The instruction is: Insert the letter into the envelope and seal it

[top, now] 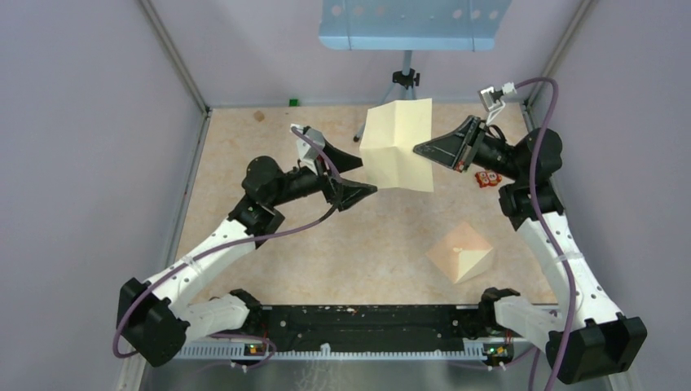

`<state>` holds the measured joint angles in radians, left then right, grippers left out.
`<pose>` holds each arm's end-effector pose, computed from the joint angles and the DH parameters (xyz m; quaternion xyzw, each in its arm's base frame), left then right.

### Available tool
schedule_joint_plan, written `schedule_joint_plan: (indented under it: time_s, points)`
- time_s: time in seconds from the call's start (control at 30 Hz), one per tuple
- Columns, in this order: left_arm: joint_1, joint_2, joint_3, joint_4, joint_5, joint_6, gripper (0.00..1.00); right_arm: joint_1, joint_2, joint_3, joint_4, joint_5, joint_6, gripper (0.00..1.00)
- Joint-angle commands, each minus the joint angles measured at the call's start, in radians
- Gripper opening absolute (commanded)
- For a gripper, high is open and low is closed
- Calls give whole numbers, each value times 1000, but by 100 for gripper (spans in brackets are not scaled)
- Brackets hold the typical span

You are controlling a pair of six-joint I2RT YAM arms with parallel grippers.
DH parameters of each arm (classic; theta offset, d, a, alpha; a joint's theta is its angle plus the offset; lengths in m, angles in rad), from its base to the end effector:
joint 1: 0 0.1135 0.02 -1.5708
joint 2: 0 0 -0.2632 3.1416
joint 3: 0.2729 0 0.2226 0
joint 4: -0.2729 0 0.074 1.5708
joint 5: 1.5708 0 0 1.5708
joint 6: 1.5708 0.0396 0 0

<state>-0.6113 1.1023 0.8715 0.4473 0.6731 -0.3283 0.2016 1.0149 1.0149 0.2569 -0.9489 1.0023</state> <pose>0.1710 -0.1500 0.3803 0.3382 0.5492 -0.5175 0.5623 0.1791 0.0694 0.4217 -0.1214 0.6413 0.6288 0.4226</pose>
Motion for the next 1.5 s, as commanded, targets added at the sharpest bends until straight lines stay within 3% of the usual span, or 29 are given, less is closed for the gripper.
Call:
schedule_joint_plan:
  time_s: [0.0,0.73,0.87,1.1,1.2,1.27,1.3,1.47]
  points:
    - [8,3,-23,184,27,-116,84,13,4,-6,158,-24,84,4]
    - [33,99,-73,619,104,-463,55,14,24,-40,263,-50,185,4]
    - [39,104,-59,592,118,-473,43,12,29,-40,258,-41,184,4]
    - [41,111,-45,539,113,-464,30,14,35,-43,278,-43,195,4]
    - [41,118,-22,477,104,-440,17,15,31,-43,247,-41,169,4]
    - [43,116,-5,419,98,-402,2,15,25,-32,177,-29,104,10]
    - [44,111,6,373,94,-375,0,16,19,-22,127,-15,62,16]
    - [47,50,99,13,48,-138,0,16,-10,47,-196,135,-213,67]
